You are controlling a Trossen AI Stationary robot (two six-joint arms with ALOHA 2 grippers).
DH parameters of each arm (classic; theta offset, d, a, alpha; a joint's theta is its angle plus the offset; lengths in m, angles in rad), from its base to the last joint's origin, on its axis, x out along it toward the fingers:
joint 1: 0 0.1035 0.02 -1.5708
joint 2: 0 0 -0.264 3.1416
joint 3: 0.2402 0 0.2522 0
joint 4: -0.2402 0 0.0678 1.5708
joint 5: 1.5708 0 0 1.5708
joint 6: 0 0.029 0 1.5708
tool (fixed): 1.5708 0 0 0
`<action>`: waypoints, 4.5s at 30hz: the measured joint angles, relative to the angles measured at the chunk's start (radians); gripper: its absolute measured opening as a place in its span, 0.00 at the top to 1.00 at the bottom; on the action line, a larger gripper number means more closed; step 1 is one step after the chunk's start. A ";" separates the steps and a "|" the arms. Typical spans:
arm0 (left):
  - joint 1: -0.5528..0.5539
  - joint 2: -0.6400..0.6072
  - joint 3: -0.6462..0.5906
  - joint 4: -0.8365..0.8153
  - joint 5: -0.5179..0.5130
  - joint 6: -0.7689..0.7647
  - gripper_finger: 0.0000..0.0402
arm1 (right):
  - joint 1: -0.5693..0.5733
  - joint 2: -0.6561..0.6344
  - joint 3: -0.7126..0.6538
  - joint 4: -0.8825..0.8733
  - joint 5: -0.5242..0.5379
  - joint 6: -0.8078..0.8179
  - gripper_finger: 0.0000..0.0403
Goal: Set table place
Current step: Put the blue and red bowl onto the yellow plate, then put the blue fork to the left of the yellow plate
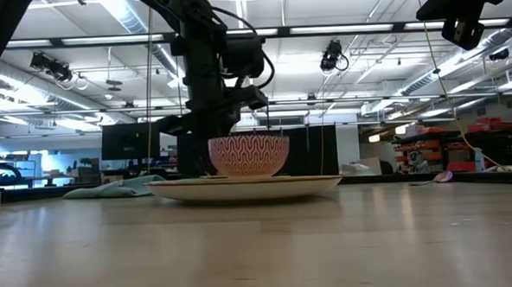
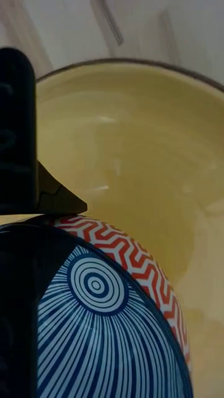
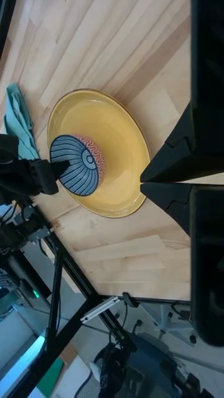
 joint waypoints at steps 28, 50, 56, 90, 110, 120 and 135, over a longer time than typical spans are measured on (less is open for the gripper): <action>-0.043 0.017 0.001 -0.086 -0.049 -0.026 0.95 | 0.000 0.000 0.000 0.000 0.000 0.000 0.96; -0.068 0.049 0.003 -0.017 -0.045 -0.056 0.91 | 0.000 0.000 0.000 0.000 0.000 0.000 0.96; -0.068 0.049 0.002 -0.019 -0.046 -0.054 0.89 | 0.000 0.000 0.000 0.000 0.000 0.000 0.96; -0.056 0.005 0.001 -0.027 -0.009 -0.061 0.74 | 0.000 0.000 0.000 0.000 0.000 0.000 0.96; -0.094 -0.377 0.002 -0.168 -0.022 -0.092 0.75 | 0.000 0.000 0.000 0.000 0.000 0.000 0.96; -0.296 -0.581 0.003 -0.177 -0.050 -0.104 0.78 | 0.000 0.000 0.000 0.000 0.008 -0.134 0.96; -0.695 -0.604 0.003 -0.454 -0.103 -0.289 0.78 | 0.000 0.000 0.000 0.001 0.007 -0.094 0.96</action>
